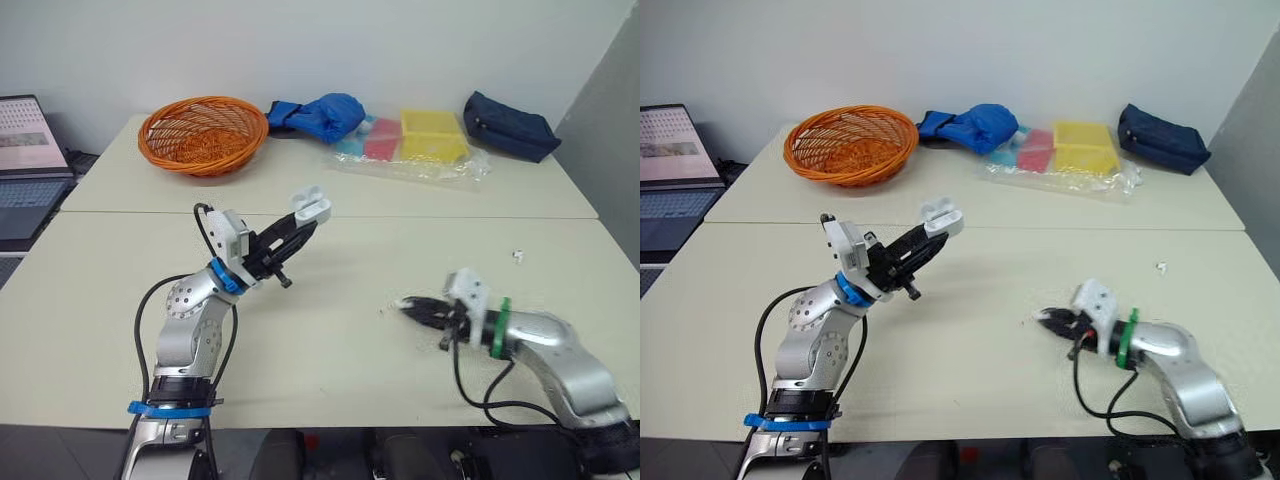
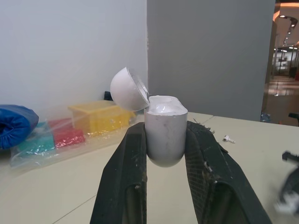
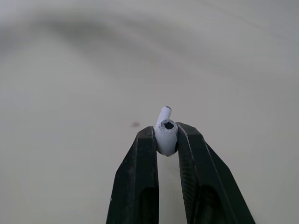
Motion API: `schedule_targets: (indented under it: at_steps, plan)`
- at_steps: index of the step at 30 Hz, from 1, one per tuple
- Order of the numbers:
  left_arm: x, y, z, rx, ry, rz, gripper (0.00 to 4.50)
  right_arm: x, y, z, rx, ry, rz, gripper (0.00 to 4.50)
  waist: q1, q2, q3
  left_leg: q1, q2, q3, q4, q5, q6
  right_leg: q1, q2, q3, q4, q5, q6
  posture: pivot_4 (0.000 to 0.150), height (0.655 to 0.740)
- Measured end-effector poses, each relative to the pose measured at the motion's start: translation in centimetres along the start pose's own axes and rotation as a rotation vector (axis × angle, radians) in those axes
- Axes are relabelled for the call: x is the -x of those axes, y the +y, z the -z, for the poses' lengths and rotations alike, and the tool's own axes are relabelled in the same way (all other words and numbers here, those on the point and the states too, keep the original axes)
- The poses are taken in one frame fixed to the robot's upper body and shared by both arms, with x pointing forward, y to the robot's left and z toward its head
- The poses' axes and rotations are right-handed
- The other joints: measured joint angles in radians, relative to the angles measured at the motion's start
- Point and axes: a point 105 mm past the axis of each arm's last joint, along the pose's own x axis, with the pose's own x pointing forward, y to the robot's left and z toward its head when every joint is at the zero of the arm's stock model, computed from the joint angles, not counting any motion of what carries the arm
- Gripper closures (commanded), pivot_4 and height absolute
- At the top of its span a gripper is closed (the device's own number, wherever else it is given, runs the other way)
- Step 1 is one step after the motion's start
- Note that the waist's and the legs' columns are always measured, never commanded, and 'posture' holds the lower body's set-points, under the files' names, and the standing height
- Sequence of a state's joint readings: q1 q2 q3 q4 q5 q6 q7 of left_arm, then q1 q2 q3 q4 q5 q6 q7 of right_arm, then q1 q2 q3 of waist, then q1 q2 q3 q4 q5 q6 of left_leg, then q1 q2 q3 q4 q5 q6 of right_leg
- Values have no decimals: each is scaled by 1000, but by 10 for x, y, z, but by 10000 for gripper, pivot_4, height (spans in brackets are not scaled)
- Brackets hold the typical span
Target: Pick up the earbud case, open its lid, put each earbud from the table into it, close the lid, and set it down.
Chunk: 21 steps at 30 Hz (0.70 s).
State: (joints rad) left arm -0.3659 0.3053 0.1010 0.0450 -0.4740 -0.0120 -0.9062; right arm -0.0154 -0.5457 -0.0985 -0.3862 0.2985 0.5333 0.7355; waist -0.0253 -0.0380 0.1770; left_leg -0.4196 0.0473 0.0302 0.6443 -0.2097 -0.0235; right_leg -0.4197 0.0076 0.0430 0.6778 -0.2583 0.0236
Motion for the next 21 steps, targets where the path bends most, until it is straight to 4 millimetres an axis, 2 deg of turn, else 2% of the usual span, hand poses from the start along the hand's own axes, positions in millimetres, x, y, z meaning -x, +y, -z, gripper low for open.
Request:
schedule_targets:
  at_steps: [2,3,6,13,17,21]
  plan:
    - [0,0,0,1,0,1,37408,12,-7,10,-62,8,115,42606,0,0,0,0,0,0,0,0,0,0,0,0,0,0,0,1500,7400]
    - [-1,0,1,3,0,5,37408,21,-9,21,-115,23,192,42606,-1,0,0,1,0,0,0,0,0,0,0,0,0,0,0,1500,7400]
    - [-4,-1,1,7,-1,15,37408,29,-6,44,-228,55,310,42606,-6,0,0,2,0,0,0,0,0,0,0,2,1,0,0,1500,7400]
    - [-11,0,-1,5,-8,42,37408,30,-9,41,-394,-32,582,42606,-6,1,0,2,0,0,0,0,0,0,0,1,1,0,-1,1500,7400]
    - [-10,0,0,5,-7,39,37408,37,-5,56,-481,6,679,42606,-4,1,0,1,0,0,-1,0,0,0,0,1,-1,0,0,1500,7400]
    - [-7,-2,3,14,3,33,37408,35,-5,54,-534,-18,717,29151,-6,1,0,1,1,0,-1,0,0,0,0,1,-1,0,0,1500,7400]
